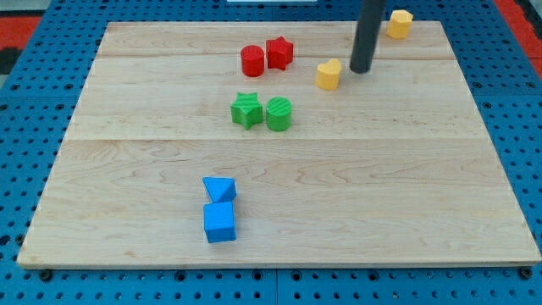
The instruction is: Move the yellow heart towards the yellow hexagon
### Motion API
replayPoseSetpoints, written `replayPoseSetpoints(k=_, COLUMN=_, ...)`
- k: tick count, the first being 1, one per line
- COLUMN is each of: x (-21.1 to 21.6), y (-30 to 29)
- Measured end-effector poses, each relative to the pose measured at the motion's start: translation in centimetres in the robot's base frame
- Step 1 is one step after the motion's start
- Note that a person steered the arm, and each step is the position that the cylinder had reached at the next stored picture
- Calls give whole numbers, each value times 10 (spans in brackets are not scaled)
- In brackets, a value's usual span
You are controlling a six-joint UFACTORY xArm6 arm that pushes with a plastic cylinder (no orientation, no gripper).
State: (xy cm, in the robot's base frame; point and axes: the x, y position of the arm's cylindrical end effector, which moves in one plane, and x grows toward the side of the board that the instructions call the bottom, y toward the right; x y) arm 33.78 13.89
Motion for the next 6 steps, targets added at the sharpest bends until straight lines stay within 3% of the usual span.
replayPoseSetpoints(k=1, x=66, y=-46)
replayPoseSetpoints(k=2, x=23, y=-100)
replayPoseSetpoints(k=4, x=-62, y=-6)
replayPoseSetpoints(k=5, x=-73, y=39)
replayPoseSetpoints(k=6, x=-77, y=26)
